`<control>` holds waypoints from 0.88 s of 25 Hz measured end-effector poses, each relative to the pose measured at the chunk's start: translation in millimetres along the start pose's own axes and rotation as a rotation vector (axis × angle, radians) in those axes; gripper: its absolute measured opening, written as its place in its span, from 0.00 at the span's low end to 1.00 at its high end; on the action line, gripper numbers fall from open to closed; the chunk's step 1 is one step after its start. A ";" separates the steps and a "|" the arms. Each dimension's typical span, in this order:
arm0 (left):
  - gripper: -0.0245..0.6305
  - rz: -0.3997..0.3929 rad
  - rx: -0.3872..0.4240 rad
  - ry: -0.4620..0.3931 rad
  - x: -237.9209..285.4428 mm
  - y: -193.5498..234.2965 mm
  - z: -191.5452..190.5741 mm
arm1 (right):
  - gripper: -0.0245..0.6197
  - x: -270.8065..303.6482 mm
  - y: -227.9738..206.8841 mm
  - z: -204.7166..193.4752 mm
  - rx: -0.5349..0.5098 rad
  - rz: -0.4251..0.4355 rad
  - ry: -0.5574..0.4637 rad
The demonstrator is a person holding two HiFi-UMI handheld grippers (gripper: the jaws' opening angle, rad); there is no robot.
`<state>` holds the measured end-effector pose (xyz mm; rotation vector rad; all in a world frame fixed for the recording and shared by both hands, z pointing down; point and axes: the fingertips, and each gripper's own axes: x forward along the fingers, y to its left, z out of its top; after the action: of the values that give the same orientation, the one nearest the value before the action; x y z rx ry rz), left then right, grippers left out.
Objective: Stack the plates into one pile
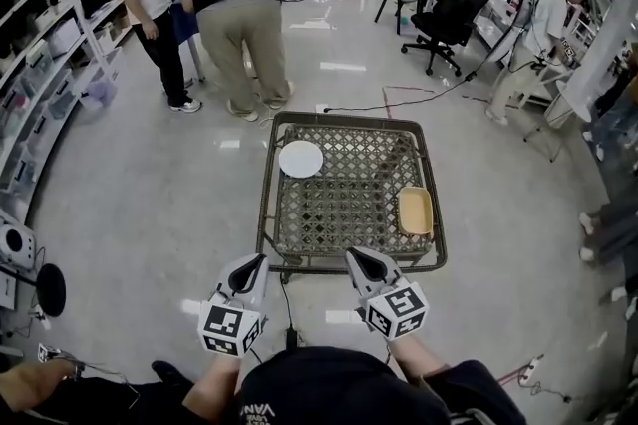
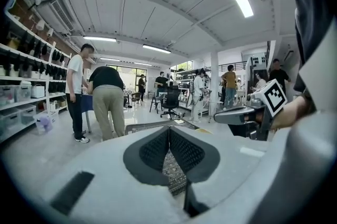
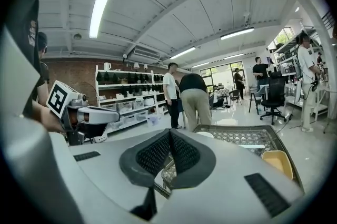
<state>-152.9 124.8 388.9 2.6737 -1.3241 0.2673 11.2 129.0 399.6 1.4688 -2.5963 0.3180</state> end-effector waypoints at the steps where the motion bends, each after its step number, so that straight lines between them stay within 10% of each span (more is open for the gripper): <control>1: 0.07 0.013 -0.002 -0.001 -3.8 -0.1 0.0 | 0.04 -3.8 0.2 1.7 -0.007 0.004 -0.002; 22: 0.07 0.157 -0.015 -0.005 -32.3 -47.1 -4.1 | 0.04 -58.1 -10.9 2.8 -0.006 0.066 0.000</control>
<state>-134.9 178.9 383.3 2.5630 -1.5341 0.2669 50.4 171.0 385.0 1.3840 -2.6473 0.3171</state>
